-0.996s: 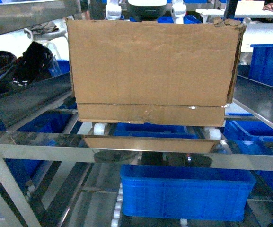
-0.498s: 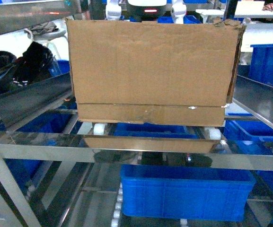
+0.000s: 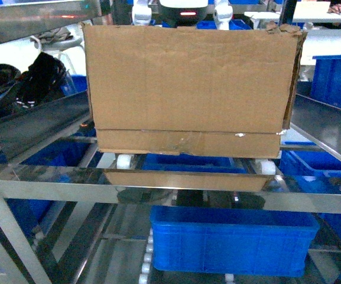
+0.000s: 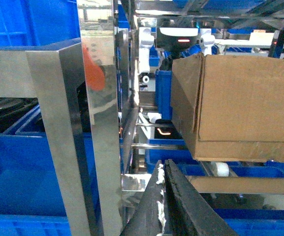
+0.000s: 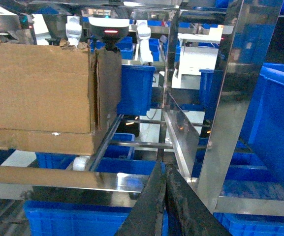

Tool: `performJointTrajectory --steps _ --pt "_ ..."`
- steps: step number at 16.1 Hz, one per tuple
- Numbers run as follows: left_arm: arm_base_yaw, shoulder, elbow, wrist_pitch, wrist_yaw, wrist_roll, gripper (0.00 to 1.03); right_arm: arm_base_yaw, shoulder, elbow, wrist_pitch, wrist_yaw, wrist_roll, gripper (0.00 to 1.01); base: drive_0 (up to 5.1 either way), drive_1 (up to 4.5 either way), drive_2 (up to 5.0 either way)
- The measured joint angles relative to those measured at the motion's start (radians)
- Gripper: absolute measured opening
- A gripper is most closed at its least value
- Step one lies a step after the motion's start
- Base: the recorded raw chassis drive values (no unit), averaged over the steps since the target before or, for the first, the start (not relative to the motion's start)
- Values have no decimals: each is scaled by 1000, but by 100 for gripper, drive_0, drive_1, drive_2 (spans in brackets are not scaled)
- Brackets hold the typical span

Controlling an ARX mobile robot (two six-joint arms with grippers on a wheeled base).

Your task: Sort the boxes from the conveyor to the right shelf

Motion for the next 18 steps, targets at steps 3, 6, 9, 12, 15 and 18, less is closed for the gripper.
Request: performJointTrajectory --steps 3,6,9,12,15,18 --pt "0 -26 0 -31 0 0 2 0 -36 0 -48 0 0 2 0 0 0" --pt "0 -56 0 -56 0 0 2 0 -73 0 -80 0 0 2 0 0 0" --pt "0 -72 0 -73 0 0 2 0 -94 0 -96 0 0 2 0 0 0" --pt "0 -92 0 -93 0 0 2 0 -119 0 -126 0 0 2 0 0 0" --pt "0 -113 0 -116 0 0 2 0 -145 0 -153 0 0 2 0 0 0" --pt "0 -130 0 -132 0 0 2 0 -168 0 -172 0 0 2 0 0 0"
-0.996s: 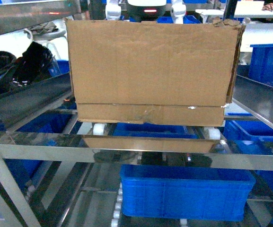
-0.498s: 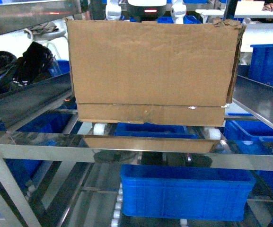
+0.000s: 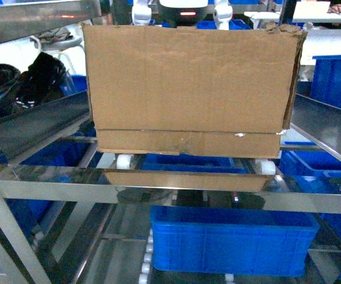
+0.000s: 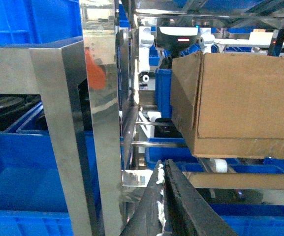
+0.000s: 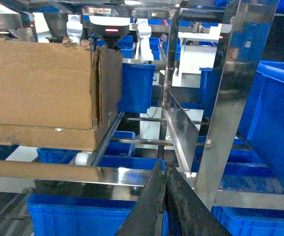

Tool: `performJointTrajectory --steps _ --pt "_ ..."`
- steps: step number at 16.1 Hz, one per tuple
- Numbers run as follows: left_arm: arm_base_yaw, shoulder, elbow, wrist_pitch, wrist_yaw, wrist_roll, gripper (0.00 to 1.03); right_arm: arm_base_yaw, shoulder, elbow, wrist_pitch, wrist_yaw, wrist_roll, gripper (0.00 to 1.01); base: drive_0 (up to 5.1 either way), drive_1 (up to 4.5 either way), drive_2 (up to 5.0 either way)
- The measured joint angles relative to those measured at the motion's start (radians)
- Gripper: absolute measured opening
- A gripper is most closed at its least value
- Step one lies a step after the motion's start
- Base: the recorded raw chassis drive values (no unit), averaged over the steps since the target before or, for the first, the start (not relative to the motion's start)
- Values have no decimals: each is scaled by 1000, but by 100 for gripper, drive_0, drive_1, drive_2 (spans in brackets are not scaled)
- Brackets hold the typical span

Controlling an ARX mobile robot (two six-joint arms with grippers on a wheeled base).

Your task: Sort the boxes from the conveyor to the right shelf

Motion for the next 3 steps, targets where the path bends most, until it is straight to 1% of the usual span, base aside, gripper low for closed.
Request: performJointTrajectory --steps 3 --pt "0 -13 0 -14 0 0 2 0 -16 0 -20 0 0 2 0 0 0"
